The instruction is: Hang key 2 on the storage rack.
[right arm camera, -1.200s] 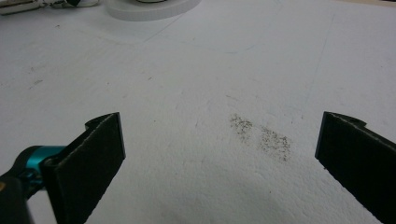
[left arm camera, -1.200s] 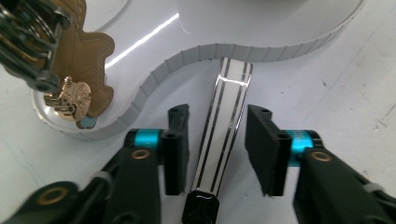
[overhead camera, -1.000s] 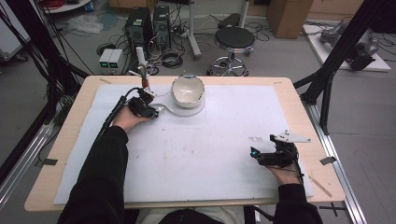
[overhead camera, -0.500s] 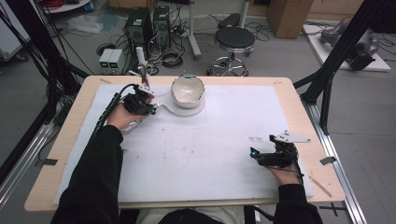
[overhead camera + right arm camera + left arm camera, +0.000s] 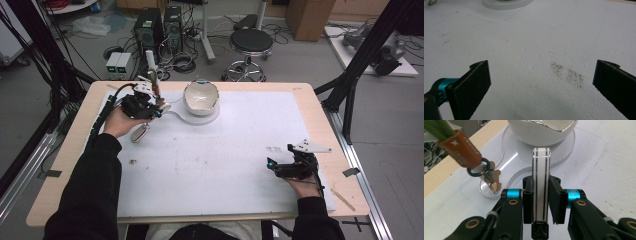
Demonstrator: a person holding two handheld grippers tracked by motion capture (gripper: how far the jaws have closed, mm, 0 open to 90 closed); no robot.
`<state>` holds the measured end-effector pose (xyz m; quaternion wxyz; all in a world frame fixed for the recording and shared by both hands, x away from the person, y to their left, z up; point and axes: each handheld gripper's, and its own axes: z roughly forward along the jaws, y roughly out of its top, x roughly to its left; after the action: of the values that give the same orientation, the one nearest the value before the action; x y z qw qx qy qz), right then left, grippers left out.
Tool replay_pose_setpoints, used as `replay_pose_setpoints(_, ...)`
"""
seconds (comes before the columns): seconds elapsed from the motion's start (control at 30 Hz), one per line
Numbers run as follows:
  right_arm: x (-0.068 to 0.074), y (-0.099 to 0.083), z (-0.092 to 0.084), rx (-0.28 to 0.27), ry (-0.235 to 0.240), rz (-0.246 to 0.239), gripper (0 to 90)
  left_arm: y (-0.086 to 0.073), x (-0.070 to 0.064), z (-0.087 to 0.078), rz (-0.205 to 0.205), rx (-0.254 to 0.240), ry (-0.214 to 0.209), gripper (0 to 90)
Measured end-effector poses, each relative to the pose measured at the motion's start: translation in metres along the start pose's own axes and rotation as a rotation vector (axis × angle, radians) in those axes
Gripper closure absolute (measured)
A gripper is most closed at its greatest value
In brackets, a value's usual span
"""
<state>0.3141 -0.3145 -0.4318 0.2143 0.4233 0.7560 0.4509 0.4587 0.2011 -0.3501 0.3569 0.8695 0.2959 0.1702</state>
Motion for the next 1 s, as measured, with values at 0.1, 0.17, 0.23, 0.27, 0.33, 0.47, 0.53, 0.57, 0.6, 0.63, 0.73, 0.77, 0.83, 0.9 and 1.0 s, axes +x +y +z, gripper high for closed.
replay_pose_setpoints(0.1,0.001,0.000,0.000,-0.001,-0.001,-0.001,0.4,0.000,0.004,-0.015,-0.013,-0.019,0.010,75.1)
replay_pose_setpoints(0.17,0.001,0.000,0.001,-0.003,-0.003,0.004,0.4,0.001,0.007,-0.024,-0.007,-0.017,0.021,75.1)
replay_pose_setpoints(0.23,0.001,0.000,0.001,-0.003,-0.002,0.001,0.4,0.002,0.010,-0.033,-0.020,-0.026,0.039,75.0)
replay_pose_setpoints(0.27,0.001,0.000,0.001,-0.003,-0.003,0.000,0.4,0.002,0.012,-0.038,-0.023,-0.032,0.044,75.1)
replay_pose_setpoints(0.33,0.001,0.001,0.001,-0.006,0.000,0.001,0.4,0.003,0.015,-0.048,-0.030,-0.046,0.055,75.0)
replay_pose_setpoints(0.47,0.000,0.001,0.000,-0.009,-0.003,0.002,0.4,0.003,0.020,-0.064,-0.043,-0.084,0.053,75.0)
replay_pose_setpoints(0.53,-0.001,0.001,0.001,-0.008,-0.003,0.002,0.4,0.004,0.022,-0.070,-0.038,-0.082,0.060,75.0)
replay_pose_setpoints(0.57,-0.001,0.001,0.001,-0.009,-0.004,-0.001,0.4,0.004,0.023,-0.072,-0.036,-0.080,0.064,75.0)
replay_pose_setpoints(0.6,-0.001,0.001,0.001,-0.009,-0.004,-0.001,0.4,0.005,0.024,-0.075,-0.034,-0.075,0.070,75.0)
replay_pose_setpoints(0.63,0.001,0.001,0.001,-0.003,-0.002,0.007,0.4,0.006,0.028,-0.080,-0.040,-0.074,0.085,75.1)
replay_pose_setpoints(0.73,0.001,0.001,0.000,-0.009,0.001,-0.001,0.4,0.007,0.032,-0.085,-0.040,-0.072,0.119,75.0)
replay_pose_setpoints(0.77,0.001,0.001,0.000,-0.009,0.001,-0.001,0.4,0.007,0.035,-0.087,-0.045,-0.075,0.134,75.0)
replay_pose_setpoints(0.83,0.002,0.001,0.000,-0.009,-0.001,-0.002,0.4,0.007,0.041,-0.091,-0.059,-0.084,0.165,75.1)
replay_pose_setpoints(0.9,0.002,0.001,0.001,-0.004,0.000,-0.009,0.4,0.008,0.046,-0.093,-0.074,-0.090,0.175,75.1)
replay_pose_setpoints(1.0,0.002,0.000,0.002,-0.004,-0.002,-0.016,0.4,0.009,0.051,-0.096,-0.097,-0.115,0.185,75.1)
